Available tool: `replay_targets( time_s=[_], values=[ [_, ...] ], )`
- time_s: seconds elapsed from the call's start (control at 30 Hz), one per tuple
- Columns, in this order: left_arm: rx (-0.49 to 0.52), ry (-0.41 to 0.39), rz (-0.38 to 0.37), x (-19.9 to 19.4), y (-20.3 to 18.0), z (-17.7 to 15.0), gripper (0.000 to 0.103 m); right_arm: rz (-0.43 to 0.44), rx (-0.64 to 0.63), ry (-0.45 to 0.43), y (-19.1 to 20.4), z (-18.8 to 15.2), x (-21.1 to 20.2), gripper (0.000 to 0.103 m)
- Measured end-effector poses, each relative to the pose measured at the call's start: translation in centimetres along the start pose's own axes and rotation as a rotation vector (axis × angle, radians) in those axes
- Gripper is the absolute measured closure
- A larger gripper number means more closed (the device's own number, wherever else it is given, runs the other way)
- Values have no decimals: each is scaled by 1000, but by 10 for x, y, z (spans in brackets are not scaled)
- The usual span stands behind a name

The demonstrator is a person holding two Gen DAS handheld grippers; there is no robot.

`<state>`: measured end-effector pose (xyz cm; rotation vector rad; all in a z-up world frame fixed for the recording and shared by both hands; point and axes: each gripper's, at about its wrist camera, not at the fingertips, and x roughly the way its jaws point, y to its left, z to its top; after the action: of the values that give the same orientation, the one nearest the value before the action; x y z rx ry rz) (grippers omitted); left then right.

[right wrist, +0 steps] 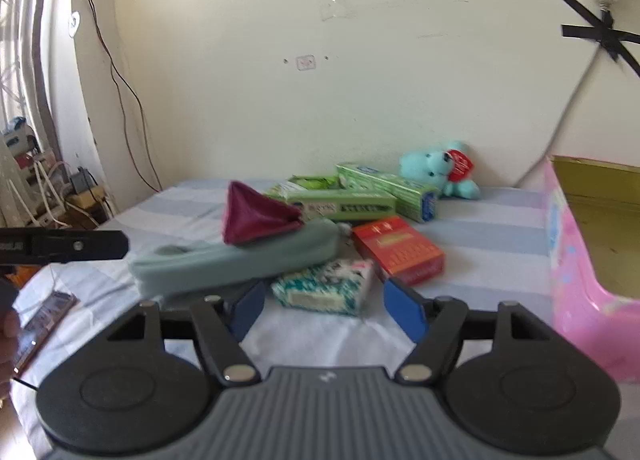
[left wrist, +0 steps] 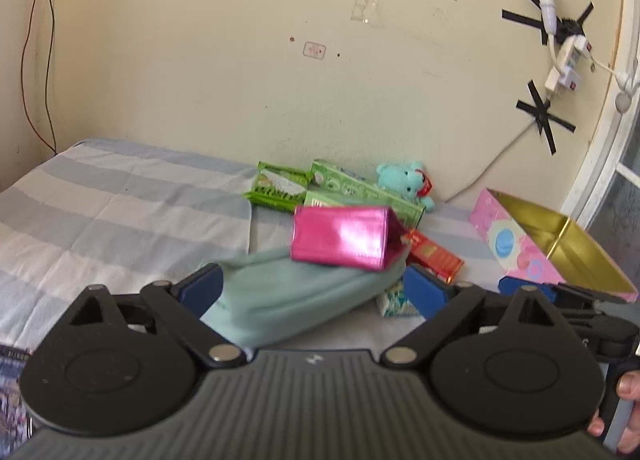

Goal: Organize objects
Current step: 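Close the left gripper on the magenta pouch and lift it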

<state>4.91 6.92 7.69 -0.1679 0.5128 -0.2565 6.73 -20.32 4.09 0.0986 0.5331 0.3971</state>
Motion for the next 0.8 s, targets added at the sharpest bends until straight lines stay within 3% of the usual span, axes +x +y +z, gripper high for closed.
replay_targets(
  time_s=[0.2,0.4,0.47,0.57,0.7,0.8],
  values=[
    [-10,52,-143,60,16,42,15,174,-5,24,30,36,41,51],
    [-134,203,-253,129,48,43,14,202,-37,64,47,35,84,67],
    [-201,253,-303,146,54,39,14,197,-6,82,42,34,96,81],
    [-242,258,-376,148,48,33,17,217,34,84,31,31,96,84],
    [-206,214,-377,126,26,27,32,181,10,44,24,20,71,87],
    [-223,193,-419,113,13,20,40,131,-9,-13,17,7,39,88]
  ],
)
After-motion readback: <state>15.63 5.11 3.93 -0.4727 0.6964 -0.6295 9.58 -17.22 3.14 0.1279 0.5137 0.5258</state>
